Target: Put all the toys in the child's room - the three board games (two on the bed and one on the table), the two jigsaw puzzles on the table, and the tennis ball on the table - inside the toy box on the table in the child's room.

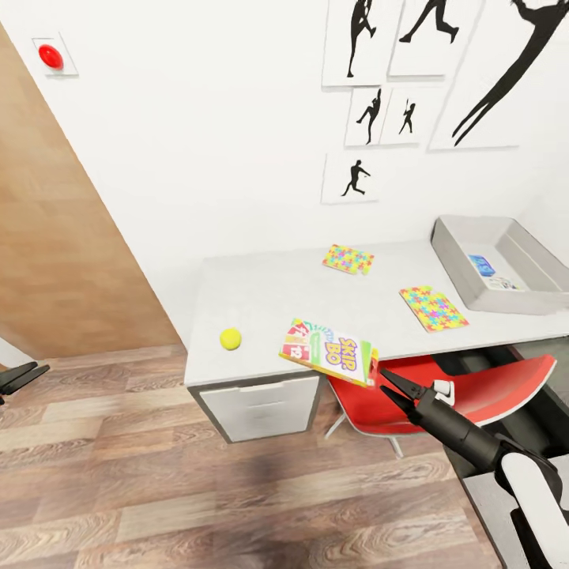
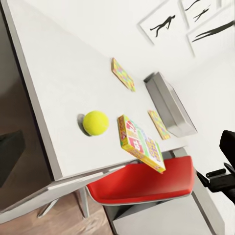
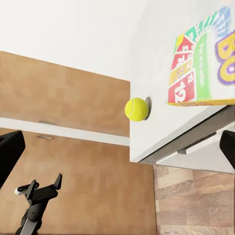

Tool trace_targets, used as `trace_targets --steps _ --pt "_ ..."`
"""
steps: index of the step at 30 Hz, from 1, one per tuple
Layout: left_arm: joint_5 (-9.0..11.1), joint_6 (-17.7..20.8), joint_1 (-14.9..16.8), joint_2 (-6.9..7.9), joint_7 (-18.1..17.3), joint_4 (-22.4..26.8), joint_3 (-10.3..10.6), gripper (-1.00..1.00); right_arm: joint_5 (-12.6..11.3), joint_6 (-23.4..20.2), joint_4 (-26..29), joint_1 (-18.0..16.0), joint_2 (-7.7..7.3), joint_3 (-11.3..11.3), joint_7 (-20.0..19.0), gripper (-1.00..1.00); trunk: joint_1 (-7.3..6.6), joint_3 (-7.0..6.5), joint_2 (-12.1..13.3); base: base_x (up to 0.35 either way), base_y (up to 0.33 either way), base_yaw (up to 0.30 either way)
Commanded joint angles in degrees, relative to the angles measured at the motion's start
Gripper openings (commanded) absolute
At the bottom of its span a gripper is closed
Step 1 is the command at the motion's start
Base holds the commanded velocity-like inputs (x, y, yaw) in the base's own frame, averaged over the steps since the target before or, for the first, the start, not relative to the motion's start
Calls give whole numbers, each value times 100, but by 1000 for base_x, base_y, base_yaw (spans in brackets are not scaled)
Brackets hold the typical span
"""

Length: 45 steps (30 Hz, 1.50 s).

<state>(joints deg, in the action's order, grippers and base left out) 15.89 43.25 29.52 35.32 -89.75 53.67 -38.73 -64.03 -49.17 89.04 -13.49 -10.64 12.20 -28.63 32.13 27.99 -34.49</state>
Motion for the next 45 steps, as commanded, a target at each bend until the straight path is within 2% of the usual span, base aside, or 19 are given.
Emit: trace_targets --steps 1,10,27,45 --pt "-8 61 2 1 -25 3 -3 100 4 -31 -3 -5 -3 8 -19 100 2 -3 -6 0 -235 -90" --pt "-7 61 1 -4 -25 3 -7 100 4 -26 -3 5 -13 19 -182 100 2 -83 -6 0 -144 -90" --pt "-7 63 1 -4 -25 3 -12 100 12 -24 0 13 -27 20 -366 100 2 -239 -6 -60 -6 -54" --pt "-12 61 2 -8 -25 3 -5 100 13 -24 0 13 -34 26 -389 100 2 -411 -6 -4 0 -1"
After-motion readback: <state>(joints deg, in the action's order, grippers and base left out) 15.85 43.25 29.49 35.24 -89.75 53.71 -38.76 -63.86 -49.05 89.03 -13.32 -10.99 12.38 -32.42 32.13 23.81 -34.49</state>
